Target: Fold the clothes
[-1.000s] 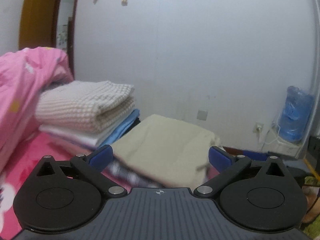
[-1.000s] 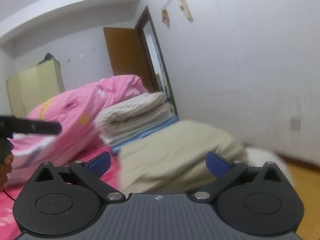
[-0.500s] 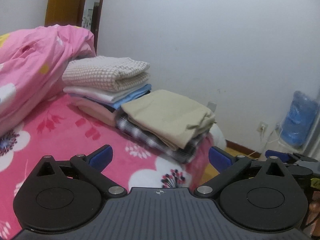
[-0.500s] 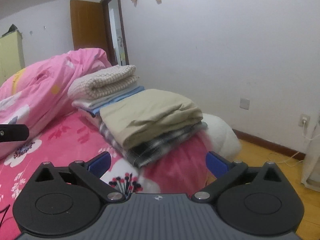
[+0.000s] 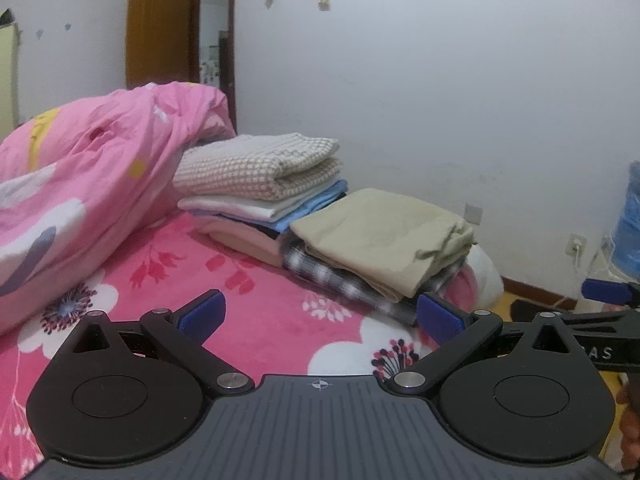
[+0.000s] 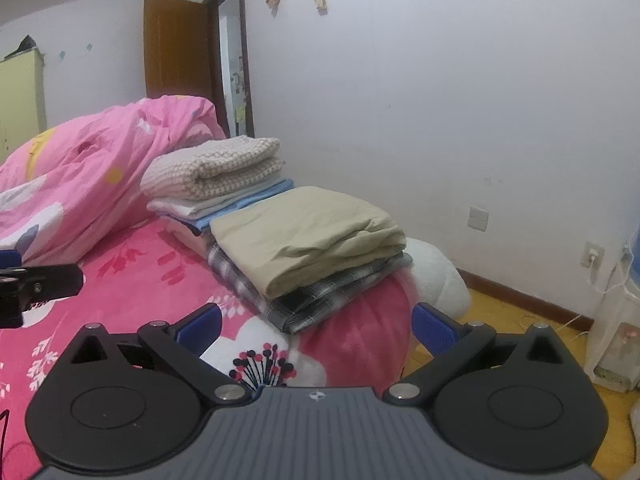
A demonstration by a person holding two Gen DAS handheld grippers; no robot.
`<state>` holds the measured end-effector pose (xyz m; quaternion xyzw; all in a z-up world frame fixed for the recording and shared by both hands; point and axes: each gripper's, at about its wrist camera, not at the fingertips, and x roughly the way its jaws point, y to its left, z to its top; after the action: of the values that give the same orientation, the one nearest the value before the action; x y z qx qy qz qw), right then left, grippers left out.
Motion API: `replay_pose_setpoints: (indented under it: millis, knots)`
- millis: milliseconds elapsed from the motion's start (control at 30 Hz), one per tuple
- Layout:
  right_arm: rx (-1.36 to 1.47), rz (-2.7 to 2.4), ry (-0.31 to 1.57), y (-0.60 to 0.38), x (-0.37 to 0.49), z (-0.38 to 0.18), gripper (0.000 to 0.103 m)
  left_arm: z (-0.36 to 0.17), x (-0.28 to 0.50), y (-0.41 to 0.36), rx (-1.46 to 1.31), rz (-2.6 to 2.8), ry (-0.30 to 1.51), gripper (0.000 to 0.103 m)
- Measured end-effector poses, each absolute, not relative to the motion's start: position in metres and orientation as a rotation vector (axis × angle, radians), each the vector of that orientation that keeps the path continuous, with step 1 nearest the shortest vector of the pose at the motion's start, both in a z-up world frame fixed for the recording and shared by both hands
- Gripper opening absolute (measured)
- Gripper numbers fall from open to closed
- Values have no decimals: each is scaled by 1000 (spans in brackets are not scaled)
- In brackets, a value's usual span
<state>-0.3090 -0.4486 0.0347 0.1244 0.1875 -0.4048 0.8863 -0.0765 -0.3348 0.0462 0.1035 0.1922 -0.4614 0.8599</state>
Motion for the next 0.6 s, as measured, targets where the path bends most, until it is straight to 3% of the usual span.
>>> replay_pose_setpoints:
  millis: [333, 600]
  knots:
    - [103, -965, 496, -437, -284, 27, 103, 13, -52, -347, 176, -941, 566, 103]
    - [100, -968, 530, -431, -272, 15, 103, -1, -54, -355, 210, -925, 595, 103]
